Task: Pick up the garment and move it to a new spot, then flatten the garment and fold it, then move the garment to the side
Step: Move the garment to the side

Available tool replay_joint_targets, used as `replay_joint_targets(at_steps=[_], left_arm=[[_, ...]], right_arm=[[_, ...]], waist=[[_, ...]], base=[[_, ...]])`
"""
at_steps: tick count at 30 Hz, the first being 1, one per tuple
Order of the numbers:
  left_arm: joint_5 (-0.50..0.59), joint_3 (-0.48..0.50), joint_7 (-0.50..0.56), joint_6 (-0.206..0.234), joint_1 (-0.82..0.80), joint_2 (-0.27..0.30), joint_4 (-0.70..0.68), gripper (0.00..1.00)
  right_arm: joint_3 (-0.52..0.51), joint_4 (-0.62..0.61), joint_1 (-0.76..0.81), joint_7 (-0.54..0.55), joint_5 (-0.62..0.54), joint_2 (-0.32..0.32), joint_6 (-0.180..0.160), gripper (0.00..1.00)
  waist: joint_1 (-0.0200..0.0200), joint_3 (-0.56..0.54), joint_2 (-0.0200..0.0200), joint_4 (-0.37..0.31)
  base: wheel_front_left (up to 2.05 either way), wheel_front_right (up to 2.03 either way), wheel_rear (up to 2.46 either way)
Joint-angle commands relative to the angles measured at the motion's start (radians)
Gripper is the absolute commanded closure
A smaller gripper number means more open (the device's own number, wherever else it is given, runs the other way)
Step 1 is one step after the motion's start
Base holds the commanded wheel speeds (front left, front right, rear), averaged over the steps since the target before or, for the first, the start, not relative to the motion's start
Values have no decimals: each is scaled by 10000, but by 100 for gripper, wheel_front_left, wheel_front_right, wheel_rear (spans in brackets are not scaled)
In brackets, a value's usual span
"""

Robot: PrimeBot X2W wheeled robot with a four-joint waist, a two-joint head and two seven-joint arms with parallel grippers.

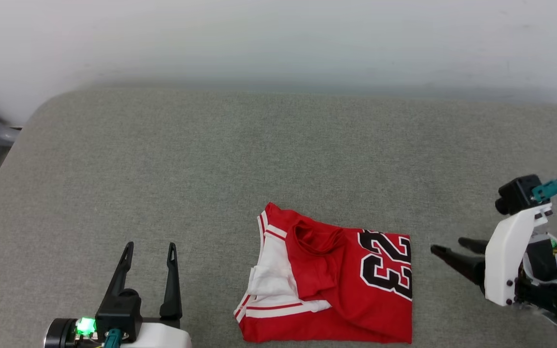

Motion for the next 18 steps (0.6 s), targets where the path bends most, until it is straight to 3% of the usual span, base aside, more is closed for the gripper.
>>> replay_joint_targets(at_steps=[1,9,18], left_arm=[[48,-62,-26,-58,-213,-55,-4,0],[95,-153,-26,-161,-670,-71,50,0],[93,-196,-26,-236,-1067,-96,146,0]], right_arm=[[75,185,225,265,336,44,-5,0],[332,904,468,519,997,438,-5,0],[1038,2309,202,-123,1197,1175,-10,0]], waist=[[0,219,0,180],[0,784,0,619],[0,1225,0,977]], base=[[0,0,0],[0,0,0],[0,0,0]])
